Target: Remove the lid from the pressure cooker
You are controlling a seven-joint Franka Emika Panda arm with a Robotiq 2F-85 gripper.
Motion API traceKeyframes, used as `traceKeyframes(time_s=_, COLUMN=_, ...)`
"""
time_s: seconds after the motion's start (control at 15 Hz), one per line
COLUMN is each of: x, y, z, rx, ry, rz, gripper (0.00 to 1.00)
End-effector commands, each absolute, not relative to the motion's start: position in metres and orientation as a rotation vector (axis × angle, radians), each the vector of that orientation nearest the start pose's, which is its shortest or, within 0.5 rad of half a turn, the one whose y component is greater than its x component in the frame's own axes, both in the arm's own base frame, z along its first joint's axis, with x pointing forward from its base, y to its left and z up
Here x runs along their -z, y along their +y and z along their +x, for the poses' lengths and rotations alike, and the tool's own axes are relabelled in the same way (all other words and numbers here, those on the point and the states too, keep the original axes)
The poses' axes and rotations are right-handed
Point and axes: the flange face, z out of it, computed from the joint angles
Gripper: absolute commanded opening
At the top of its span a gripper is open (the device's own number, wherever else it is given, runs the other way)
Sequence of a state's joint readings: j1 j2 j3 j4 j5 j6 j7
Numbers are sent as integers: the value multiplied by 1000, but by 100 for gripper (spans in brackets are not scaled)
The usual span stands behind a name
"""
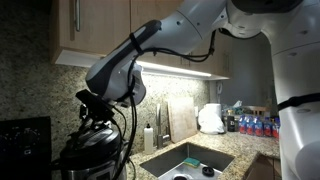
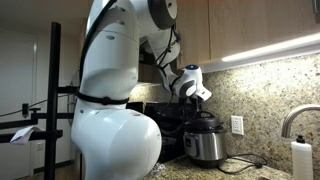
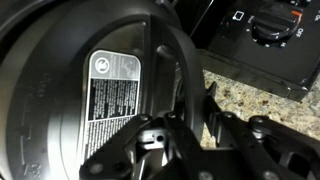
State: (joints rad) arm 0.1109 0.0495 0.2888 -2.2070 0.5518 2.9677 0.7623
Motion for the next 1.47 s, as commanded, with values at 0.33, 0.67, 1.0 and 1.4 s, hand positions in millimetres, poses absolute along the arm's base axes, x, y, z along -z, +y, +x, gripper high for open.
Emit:
traceKeyframes(time_s=0.33, x=-414, y=88, z=561, rx=291, ry=969, rz=-2178, gripper=11)
traceKeyframes(time_s=0.67, x=-417, y=55, z=551, rx=320, ry=889, rz=-2066, gripper=12)
traceKeyframes(time_s=1.0, x=-426, y=49, z=535, rx=413, ry=819, rz=-1989, gripper=11)
traceKeyframes(time_s=1.4, x=-424, y=53, z=505, rx=585, ry=846, rz=-1848, gripper=11)
